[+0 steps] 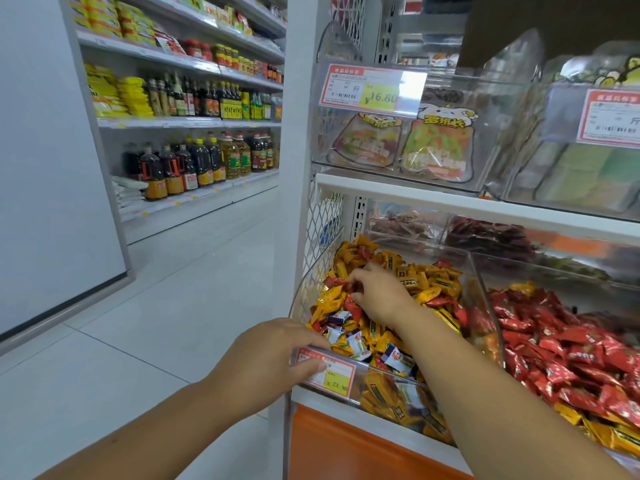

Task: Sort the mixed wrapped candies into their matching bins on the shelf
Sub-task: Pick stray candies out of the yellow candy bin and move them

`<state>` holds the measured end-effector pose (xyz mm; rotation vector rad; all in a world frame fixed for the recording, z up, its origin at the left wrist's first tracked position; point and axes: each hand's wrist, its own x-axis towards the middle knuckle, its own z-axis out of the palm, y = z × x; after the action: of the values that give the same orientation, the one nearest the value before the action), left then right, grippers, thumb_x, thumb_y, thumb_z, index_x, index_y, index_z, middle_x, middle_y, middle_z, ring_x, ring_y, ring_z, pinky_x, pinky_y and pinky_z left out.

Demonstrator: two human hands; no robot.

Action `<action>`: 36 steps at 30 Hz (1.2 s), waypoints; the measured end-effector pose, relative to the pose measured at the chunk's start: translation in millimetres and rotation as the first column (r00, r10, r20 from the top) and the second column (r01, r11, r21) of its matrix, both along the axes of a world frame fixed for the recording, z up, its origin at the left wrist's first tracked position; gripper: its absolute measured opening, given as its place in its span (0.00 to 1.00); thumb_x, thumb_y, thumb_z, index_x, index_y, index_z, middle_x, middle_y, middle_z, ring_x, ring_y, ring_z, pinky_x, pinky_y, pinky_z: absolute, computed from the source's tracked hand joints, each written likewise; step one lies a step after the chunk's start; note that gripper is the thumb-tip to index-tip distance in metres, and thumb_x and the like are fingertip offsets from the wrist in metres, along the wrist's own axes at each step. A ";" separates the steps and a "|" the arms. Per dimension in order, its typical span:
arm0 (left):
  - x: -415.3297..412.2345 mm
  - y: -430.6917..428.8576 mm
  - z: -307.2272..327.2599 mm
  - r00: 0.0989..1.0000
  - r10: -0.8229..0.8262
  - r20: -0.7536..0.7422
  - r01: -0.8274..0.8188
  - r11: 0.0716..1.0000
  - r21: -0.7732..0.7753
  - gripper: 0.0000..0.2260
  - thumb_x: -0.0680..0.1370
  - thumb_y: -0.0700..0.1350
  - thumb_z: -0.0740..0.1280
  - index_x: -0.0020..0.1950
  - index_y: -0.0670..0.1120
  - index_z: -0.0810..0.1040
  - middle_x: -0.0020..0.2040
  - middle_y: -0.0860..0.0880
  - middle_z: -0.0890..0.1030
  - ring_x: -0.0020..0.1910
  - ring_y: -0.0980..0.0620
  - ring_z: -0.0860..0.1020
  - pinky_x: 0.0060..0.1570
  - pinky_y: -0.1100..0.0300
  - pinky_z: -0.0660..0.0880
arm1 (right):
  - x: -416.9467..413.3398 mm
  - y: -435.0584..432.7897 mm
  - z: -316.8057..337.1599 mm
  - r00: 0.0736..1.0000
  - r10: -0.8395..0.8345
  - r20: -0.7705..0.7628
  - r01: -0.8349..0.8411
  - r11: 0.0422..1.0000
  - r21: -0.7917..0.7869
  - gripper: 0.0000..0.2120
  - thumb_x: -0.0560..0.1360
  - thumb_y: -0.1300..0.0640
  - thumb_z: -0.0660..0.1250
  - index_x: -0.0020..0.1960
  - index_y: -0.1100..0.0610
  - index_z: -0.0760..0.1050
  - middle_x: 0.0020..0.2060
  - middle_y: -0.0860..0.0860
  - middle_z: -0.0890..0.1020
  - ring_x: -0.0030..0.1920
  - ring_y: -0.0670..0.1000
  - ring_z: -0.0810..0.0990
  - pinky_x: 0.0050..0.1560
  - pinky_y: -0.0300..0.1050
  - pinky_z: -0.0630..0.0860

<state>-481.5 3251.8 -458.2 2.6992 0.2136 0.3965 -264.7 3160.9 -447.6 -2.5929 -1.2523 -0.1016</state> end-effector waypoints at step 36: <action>-0.5 -2.1 -2.6 1.000 0.022 -0.011 -0.023 1.000 -0.020 0.15 0.77 0.58 0.64 0.64 0.63 0.74 0.60 0.63 0.75 0.51 0.70 0.68 0.44 0.78 0.65 | -6.2 -9.0 -2.6 0.989 0.033 -0.144 -0.024 0.998 0.059 0.25 0.79 0.59 0.63 0.74 0.52 0.64 0.74 0.50 0.64 0.71 0.53 0.66 0.69 0.45 0.64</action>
<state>-482.0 3249.7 -460.8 2.6819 0.2499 0.3845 -270.9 3151.9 -450.2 -2.4836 -1.2161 0.0553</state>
